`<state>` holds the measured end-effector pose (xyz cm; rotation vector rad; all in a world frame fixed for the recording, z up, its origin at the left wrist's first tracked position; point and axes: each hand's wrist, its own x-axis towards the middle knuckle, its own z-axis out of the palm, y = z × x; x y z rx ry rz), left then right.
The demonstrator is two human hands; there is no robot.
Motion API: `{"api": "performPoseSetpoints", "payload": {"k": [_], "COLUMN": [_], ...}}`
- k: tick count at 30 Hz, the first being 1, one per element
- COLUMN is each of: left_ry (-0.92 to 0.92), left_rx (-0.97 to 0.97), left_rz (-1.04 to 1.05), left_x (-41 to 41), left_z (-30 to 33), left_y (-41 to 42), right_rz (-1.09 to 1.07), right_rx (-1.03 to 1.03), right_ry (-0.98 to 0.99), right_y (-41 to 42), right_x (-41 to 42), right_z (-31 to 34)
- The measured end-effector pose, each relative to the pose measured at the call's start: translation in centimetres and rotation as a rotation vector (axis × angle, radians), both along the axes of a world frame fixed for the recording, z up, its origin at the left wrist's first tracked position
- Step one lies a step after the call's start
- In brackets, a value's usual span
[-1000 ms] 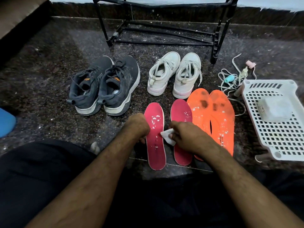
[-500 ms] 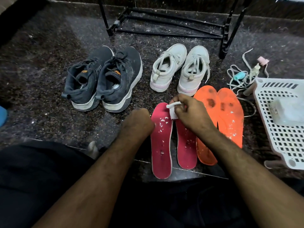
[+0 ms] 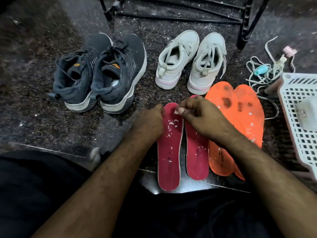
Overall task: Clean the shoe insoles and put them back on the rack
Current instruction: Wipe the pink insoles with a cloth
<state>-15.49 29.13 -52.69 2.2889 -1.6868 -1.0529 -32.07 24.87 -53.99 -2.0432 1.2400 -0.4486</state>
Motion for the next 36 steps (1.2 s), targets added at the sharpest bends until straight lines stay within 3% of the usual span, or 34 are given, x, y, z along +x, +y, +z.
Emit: {"api": "performPoseSetpoints", "payload": {"k": [4, 12, 17, 22, 26, 31, 36], "left_ry": [0.020, 0.117, 0.059, 0.031, 0.021, -0.020, -0.006], "left_rx": [-0.010, 0.072, 0.107, 0.106, 0.144, 0.150, 0.152], "left_rz": [-0.009, -0.059, -0.126, -0.127, -0.135, -0.141, -0.103], "left_x": [0.1, -0.2, -0.2, -0.2, -0.1, -0.2, -0.1], "left_z": [0.2, 0.9, 1.1, 0.5, 0.4, 0.3, 0.2], "left_y": [0.4, 0.7, 0.8, 0.6, 0.4, 0.3, 0.4], "right_rz": [0.010, 0.013, -0.007, 0.209, 0.019, 0.197, 0.032], "right_rx": [-0.033, -0.135, -0.193, -0.152, -0.247, -0.167, -0.260], "right_ry": [0.152, 0.091, 0.074, 0.263, 0.238, 0.262, 0.233], "right_y": [0.2, 1.4, 1.0, 1.7, 0.8, 1.7, 1.4], "right_x": [-0.3, 0.6, 0.6, 1.2, 0.7, 1.2, 1.2], "right_z": [-1.0, -1.0, -0.6, -1.5, -1.6, -1.5, -1.5]}}
